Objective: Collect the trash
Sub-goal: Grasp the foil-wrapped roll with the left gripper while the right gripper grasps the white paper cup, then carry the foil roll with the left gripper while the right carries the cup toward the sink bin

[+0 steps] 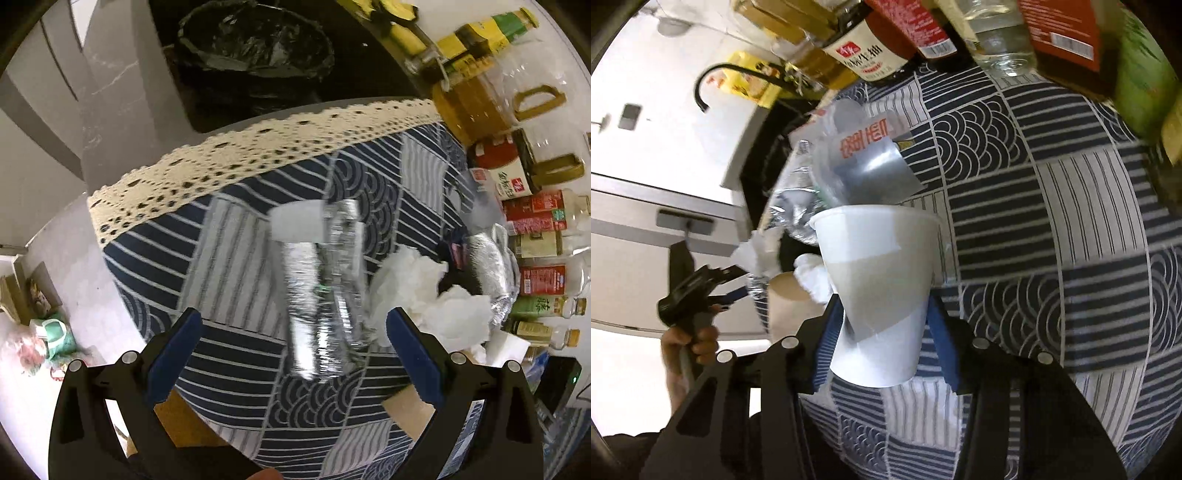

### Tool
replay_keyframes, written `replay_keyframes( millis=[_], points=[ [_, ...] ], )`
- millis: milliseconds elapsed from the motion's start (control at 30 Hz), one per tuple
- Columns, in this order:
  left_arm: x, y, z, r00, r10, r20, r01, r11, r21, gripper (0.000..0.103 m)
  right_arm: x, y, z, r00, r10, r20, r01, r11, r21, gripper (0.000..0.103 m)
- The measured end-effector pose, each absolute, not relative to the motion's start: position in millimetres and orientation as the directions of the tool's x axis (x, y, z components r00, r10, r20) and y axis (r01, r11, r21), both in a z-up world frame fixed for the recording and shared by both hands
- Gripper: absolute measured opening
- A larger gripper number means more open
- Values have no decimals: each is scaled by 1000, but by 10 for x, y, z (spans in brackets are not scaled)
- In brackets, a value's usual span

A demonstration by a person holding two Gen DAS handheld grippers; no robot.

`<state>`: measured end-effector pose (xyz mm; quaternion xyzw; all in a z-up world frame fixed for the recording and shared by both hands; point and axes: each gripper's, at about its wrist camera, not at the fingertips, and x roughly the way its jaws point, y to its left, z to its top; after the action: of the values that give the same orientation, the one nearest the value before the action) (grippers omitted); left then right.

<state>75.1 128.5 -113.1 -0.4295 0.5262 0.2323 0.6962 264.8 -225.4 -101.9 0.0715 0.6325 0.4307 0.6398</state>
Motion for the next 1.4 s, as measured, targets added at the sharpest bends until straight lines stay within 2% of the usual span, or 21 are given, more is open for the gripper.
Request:
replay_keyframes(
  millis=[233, 333, 433, 467, 500, 667, 967, 1133, 1400],
  points=[
    [906, 1353, -1067, 271, -27, -962, -812, 531, -243, 95, 2403, -2569, -907, -170, 752, -637, -410, 534, 740, 48],
    [1039, 1357, -1088, 227, 16, -974, -810, 558, -180, 82, 2339, -2592, -923, -170, 771, -614, -405, 513, 757, 48],
    [1093, 1320, -1180, 217, -25, -976, -797, 572, -192, 66, 2299, -2670, -930, -152, 774, -614, -400, 520, 755, 48],
    [1097, 1309, -1196, 216, -32, -976, -797, 572, -195, 55, 2274, -2711, -912, -146, 779, -610, -399, 518, 757, 48],
    [1091, 1302, -1203, 222, -36, -974, -796, 571, -202, 52, 2250, -2755, -898, -140, 784, -605, -398, 515, 759, 48],
    [1017, 1344, -1134, 275, -11, -961, -794, 561, -233, 50, 2223, -2726, -883, -111, 785, -609, -394, 528, 752, 48],
    [832, 1511, -947, 392, -48, -919, -720, 606, -339, 50, 1969, -2488, -599, -2, 757, -654, -421, 592, 687, 48],
    [756, 1637, -852, 431, -118, -895, -670, 623, -405, 50, 1910, -2295, -448, 31, 723, -690, -416, 637, 649, 48],
    [753, 2042, -698, 487, -79, -870, -648, 635, -421, 50, 1927, -1716, -215, 42, 700, -713, -431, 656, 619, 48]
  ],
)
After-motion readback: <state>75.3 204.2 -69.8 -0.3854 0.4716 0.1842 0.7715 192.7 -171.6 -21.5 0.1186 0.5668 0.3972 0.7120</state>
